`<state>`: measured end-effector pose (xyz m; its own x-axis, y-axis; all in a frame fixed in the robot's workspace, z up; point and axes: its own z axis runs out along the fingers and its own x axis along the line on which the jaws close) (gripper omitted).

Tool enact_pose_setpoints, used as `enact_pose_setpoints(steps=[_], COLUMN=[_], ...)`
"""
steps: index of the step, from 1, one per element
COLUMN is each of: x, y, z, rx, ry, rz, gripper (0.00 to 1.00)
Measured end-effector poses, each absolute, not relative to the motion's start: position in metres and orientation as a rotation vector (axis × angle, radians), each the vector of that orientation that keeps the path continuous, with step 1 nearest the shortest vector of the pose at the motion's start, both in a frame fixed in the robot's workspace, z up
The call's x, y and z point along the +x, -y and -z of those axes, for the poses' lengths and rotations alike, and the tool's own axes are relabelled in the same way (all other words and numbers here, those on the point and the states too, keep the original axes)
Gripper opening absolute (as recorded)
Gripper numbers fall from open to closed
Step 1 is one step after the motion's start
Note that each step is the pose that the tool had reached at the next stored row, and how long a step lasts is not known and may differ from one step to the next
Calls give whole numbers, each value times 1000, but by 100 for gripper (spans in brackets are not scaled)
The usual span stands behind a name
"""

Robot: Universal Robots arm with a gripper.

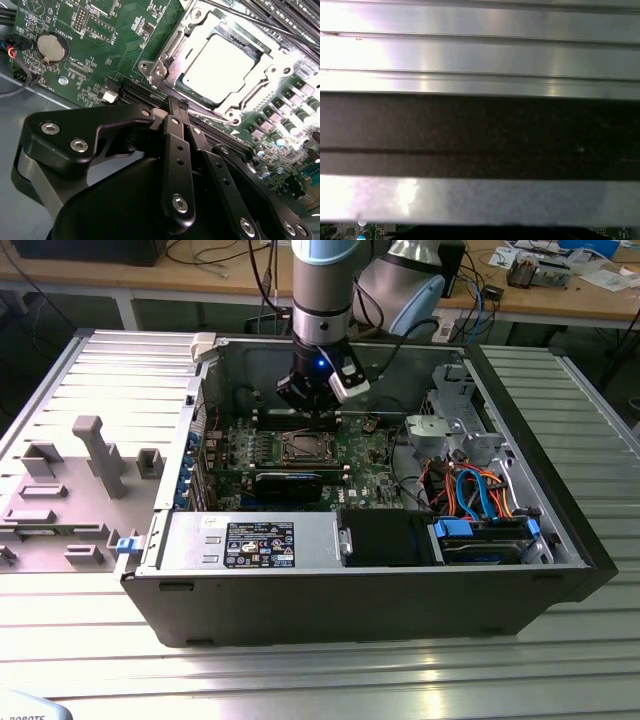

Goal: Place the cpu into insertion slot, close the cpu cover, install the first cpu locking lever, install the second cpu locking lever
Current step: 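Install the first cpu locking lever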

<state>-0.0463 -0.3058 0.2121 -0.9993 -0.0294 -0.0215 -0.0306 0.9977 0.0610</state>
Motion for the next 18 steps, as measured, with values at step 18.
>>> enact_pose_setpoints(steps=[18], x=[-45], y=[306], z=[-207], rx=[-47], ry=[-3119], rz=[-96], gripper=[11])
